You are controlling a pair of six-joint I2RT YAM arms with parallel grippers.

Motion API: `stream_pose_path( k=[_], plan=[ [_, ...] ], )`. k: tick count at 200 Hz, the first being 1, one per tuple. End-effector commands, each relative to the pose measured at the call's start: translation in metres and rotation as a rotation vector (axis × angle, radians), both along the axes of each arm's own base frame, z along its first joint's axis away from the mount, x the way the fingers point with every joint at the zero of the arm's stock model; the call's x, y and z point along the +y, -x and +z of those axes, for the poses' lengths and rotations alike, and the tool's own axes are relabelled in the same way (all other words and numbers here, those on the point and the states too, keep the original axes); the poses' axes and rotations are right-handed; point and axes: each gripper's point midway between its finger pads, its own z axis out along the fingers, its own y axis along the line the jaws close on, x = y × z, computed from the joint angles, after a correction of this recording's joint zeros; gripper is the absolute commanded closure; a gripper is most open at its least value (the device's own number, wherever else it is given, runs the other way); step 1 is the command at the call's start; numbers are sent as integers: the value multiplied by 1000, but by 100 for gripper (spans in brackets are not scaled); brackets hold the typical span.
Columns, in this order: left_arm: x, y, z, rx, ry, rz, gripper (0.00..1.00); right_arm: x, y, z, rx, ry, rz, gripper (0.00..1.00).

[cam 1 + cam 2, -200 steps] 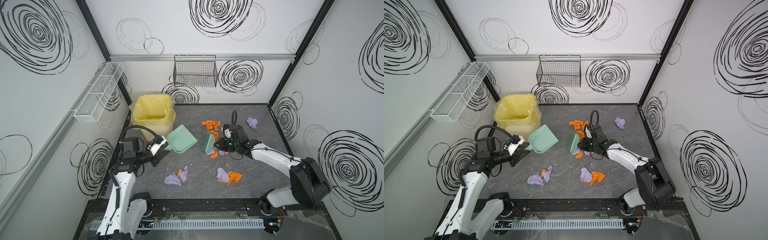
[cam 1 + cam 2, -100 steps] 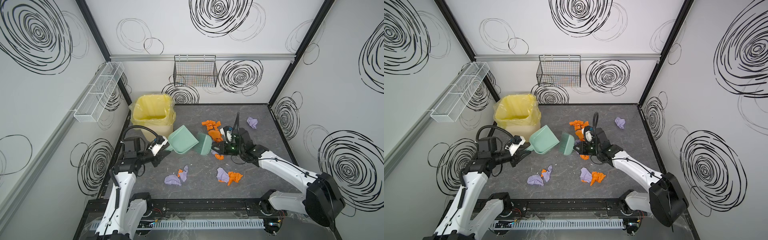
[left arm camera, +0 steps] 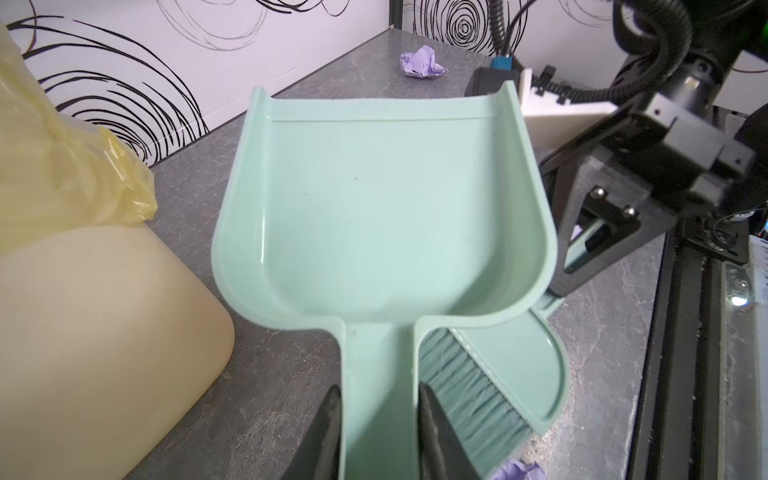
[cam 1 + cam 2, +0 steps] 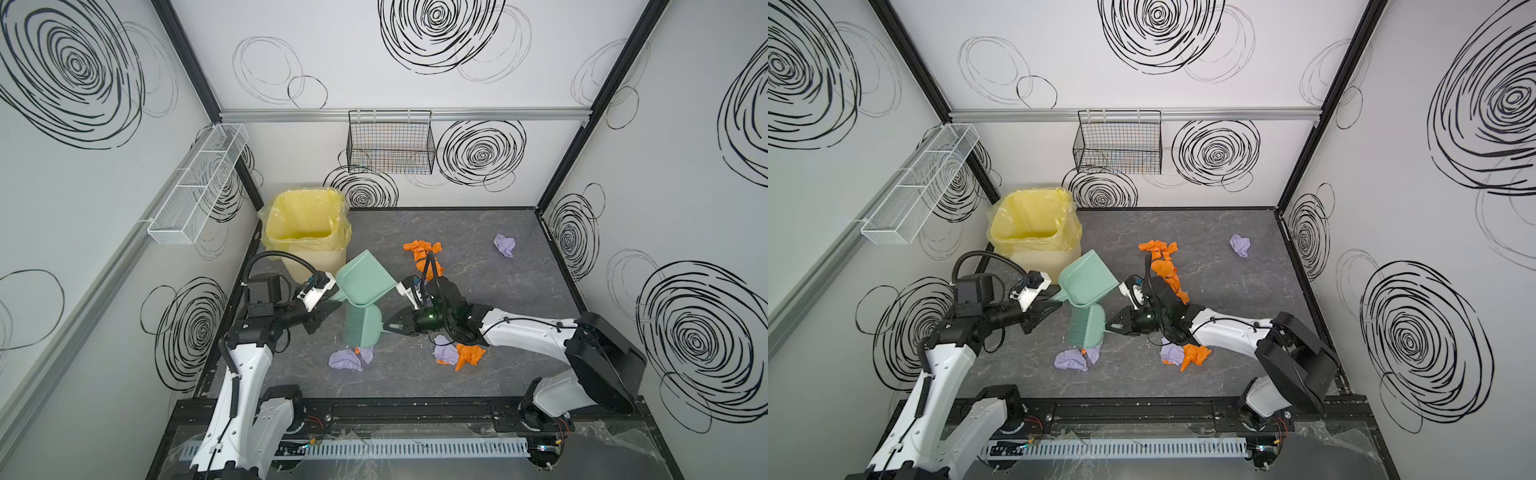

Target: Sweep away the paper scraps from the table

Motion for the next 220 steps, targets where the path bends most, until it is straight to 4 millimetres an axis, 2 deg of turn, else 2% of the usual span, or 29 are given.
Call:
stream_pose_path(
  k=[1, 53, 118, 146, 182, 220],
  plan=[
    [-3, 0, 6, -40, 7, -18, 100, 20, 9, 22, -10, -81, 50, 100],
    [-4, 0, 6, -41, 9, -22, 100, 17, 22, -11, 27, 0, 63, 100],
    [-5, 1, 6, -42, 9, -27, 100, -1, 24, -53, 51, 133, 43, 100],
    [-5, 1, 6, -40, 11, -28, 100, -10, 18, -62, 39, 180, 19, 100],
    [-5, 1, 5, -36, 11, -30, 100, -33, 6, -77, 26, 284, -30, 100],
    [-6, 1, 4, -35, 12, -34, 100, -75, -13, -92, -4, 431, -97, 100]
  ],
)
